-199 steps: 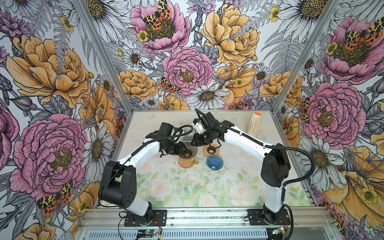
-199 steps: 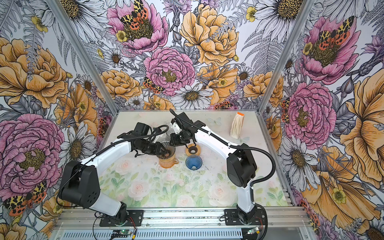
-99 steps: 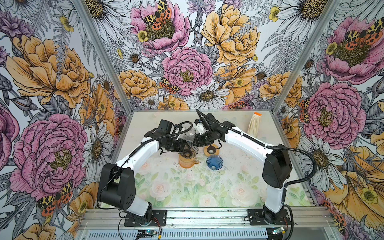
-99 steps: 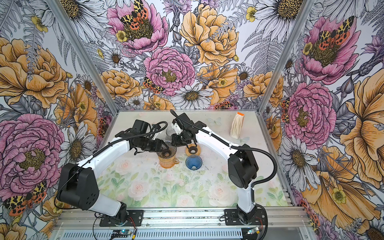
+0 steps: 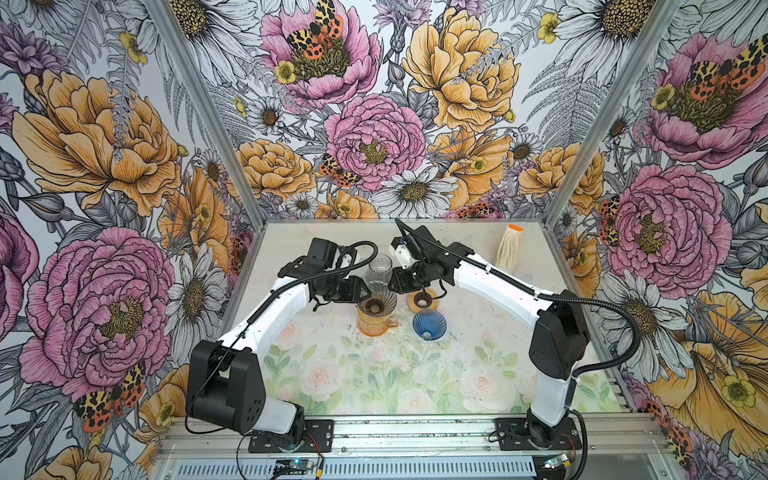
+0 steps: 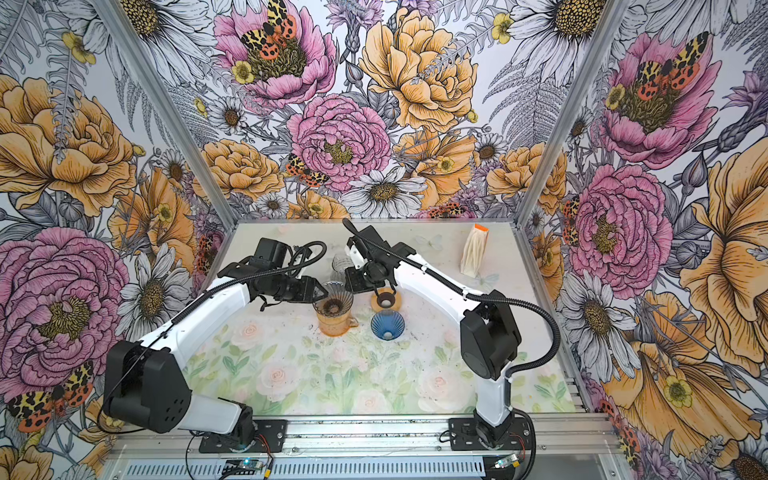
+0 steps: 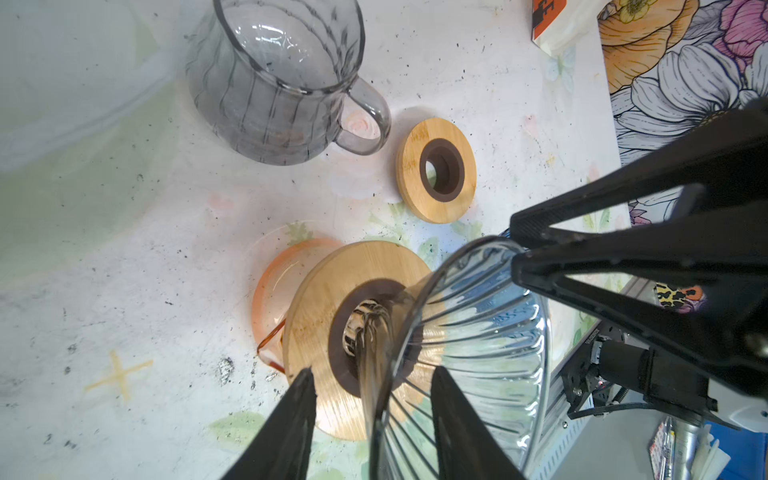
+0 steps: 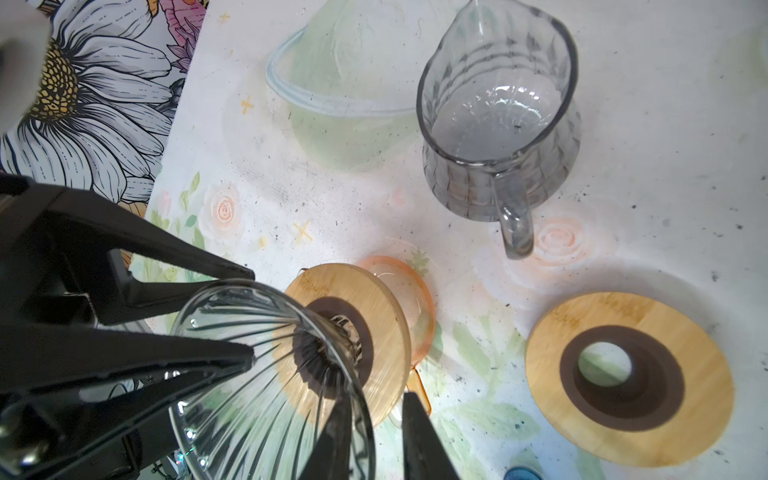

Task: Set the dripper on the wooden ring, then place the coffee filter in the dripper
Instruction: 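Hold the clear dripper seated in the stand with both grippers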

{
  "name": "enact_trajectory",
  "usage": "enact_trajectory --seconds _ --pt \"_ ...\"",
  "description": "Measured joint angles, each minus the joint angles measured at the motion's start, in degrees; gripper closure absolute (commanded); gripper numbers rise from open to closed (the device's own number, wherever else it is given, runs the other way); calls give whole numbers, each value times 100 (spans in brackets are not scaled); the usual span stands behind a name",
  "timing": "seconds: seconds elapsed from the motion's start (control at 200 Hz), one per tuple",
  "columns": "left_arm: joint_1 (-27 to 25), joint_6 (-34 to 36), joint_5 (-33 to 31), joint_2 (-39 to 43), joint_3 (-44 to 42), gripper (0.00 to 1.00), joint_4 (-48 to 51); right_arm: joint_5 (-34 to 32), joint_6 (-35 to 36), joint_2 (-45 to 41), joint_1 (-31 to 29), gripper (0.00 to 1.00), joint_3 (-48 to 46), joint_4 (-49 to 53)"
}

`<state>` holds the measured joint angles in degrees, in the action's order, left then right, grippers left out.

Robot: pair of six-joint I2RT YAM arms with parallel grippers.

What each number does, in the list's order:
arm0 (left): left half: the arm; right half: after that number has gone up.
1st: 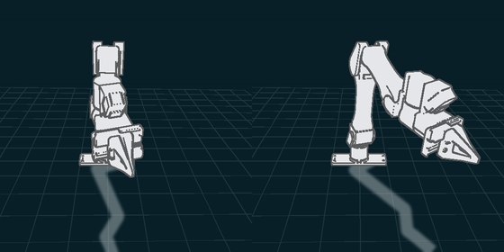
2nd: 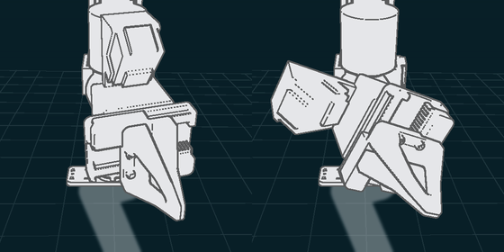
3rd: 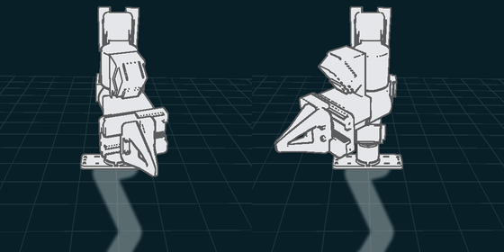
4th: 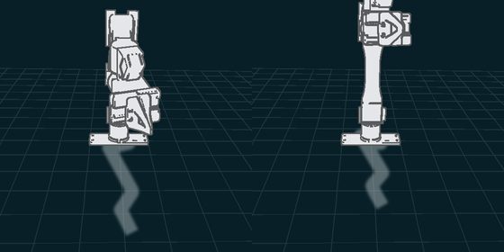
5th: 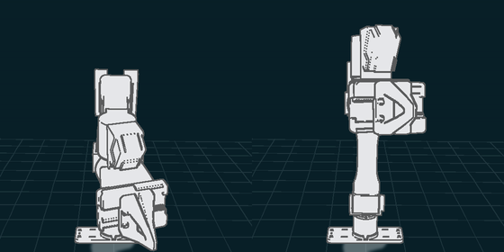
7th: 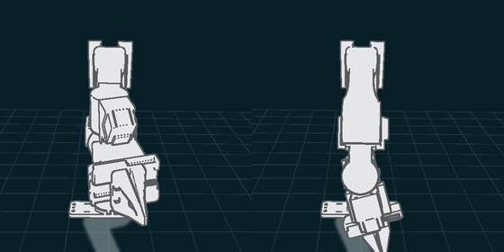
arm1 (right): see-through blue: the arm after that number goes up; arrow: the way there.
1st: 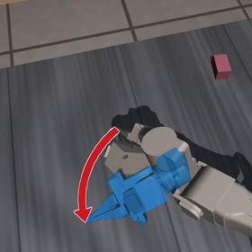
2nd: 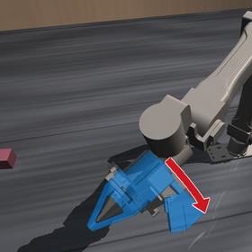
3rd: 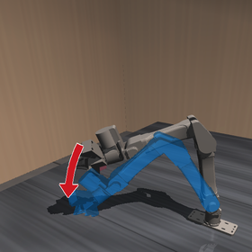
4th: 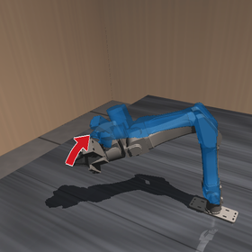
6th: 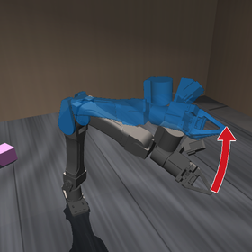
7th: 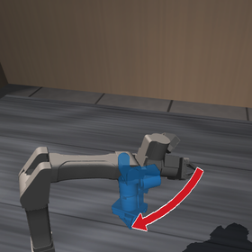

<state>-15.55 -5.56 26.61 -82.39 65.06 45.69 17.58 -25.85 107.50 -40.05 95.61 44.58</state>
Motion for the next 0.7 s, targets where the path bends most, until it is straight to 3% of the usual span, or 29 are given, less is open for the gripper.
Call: enact_trajectory --seconds 0.701 --pt "26 -2 -448 76 35 67 166 90 -17 15 -50 78 0 -2"
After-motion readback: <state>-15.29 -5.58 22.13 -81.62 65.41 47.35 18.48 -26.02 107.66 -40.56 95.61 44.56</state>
